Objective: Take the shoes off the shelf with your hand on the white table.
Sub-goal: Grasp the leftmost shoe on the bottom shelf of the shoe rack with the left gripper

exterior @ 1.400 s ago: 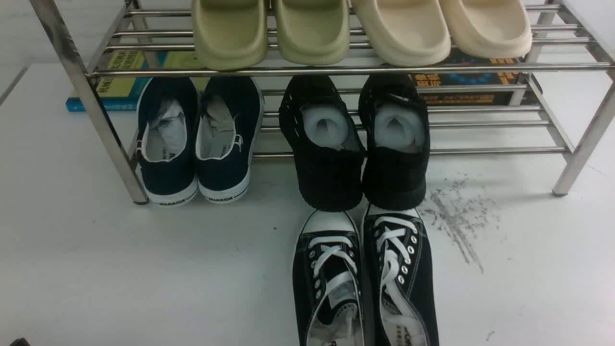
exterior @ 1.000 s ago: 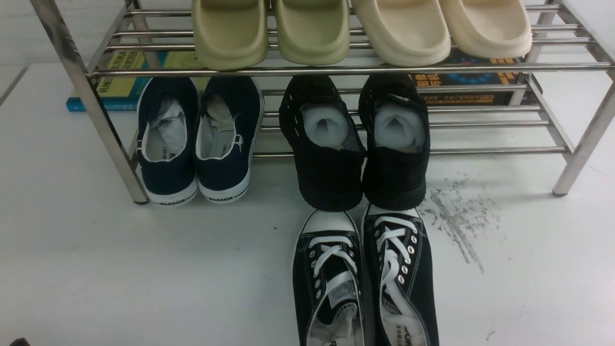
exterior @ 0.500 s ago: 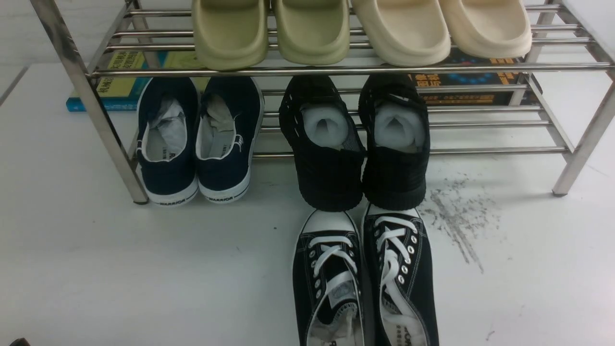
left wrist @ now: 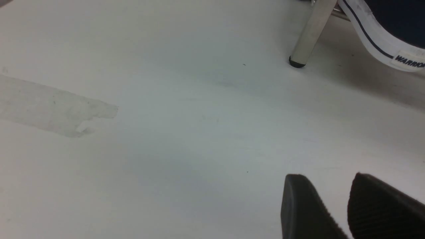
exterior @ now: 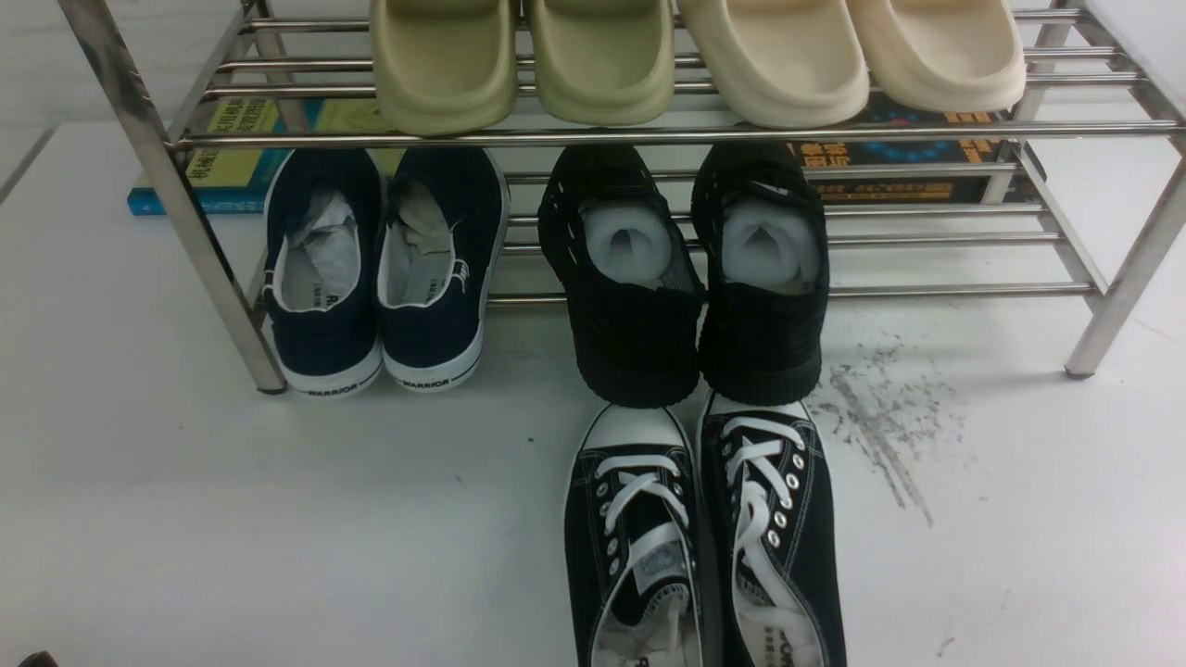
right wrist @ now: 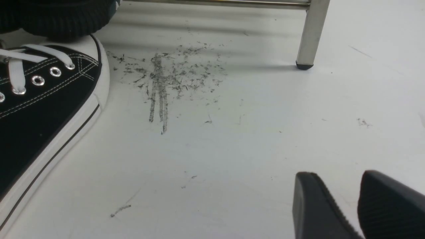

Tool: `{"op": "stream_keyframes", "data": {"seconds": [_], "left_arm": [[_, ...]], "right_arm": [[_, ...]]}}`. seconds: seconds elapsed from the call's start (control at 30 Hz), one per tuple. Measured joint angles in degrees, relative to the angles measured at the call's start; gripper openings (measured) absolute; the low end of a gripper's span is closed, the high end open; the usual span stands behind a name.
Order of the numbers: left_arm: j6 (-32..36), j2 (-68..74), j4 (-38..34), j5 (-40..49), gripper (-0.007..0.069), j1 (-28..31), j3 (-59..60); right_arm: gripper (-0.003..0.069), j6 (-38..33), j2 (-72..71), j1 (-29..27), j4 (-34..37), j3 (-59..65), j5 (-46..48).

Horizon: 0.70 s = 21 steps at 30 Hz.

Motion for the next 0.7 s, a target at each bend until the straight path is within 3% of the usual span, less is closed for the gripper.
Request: {"op": "stream_keyframes", "data": {"seconds": [0.43, 0.53, 0.7], "left_arm": [[-1.89, 0.0, 2.6, -0.38, 0.0242, 0.0, 0.0], [-7.37, 0.0, -1.51, -0.6, 0.0242, 0.0, 0.0], [-24.18, 0.0, -16.95, -0.73, 0.0242, 0.0, 0.0]], "right_arm": [[0.0237, 0.0, 0.0, 0.0, 0.0, 0.0, 0.0], [0.0237, 0.0, 0.0, 0.0, 0.0, 0.0, 0.0], [0.0237, 0.0, 0.0, 0.0, 0.0, 0.0, 0.0]]}}
